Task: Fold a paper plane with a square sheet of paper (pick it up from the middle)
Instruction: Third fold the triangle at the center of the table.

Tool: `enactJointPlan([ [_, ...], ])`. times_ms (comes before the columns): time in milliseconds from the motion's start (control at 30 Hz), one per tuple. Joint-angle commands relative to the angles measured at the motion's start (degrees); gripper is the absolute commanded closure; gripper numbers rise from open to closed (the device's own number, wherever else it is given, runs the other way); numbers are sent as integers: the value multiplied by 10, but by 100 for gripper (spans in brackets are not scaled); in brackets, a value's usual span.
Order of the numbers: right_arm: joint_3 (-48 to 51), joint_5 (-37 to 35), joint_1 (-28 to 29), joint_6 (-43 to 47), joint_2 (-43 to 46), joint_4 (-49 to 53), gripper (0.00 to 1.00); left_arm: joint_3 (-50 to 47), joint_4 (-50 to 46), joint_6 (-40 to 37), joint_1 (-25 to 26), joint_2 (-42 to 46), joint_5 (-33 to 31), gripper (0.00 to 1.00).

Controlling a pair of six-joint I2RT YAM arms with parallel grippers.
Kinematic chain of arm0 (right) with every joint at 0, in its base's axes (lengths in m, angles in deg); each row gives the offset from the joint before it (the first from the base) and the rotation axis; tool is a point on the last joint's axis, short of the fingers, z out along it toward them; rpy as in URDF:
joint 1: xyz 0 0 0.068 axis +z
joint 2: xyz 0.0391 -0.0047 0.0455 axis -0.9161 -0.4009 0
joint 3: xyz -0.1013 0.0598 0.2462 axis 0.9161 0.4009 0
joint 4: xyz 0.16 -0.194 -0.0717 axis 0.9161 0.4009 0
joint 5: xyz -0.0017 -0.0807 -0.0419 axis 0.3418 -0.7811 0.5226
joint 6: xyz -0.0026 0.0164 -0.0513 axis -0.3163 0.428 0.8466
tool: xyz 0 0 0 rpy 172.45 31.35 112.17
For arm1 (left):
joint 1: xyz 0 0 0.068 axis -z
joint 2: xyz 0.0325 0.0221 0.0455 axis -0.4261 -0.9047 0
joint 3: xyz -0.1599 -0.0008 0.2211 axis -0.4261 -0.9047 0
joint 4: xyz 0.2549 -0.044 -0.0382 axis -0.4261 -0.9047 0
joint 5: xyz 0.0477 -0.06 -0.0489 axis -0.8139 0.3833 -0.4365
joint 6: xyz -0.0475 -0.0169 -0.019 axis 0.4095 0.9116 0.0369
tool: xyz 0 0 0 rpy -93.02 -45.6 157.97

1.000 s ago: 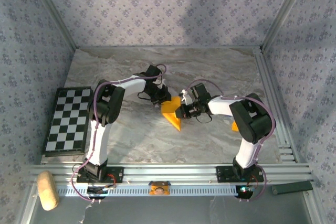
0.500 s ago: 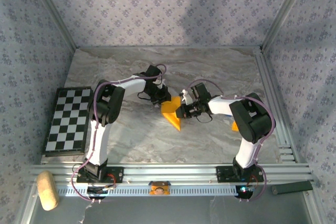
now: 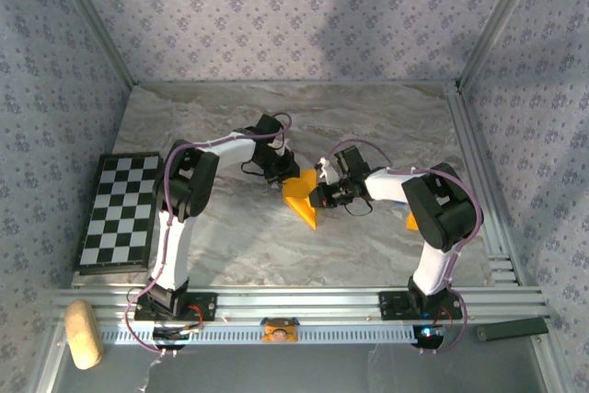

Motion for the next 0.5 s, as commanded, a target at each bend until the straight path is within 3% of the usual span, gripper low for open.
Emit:
enactJointPlan([
  [0,-14,-12,3,16,-7,22,97,-16,-30,-9,6,-18,-20,89],
  [467,-27,-16,7,17,-15,27,97,-16,-28,-12,6,-20,-17,89],
])
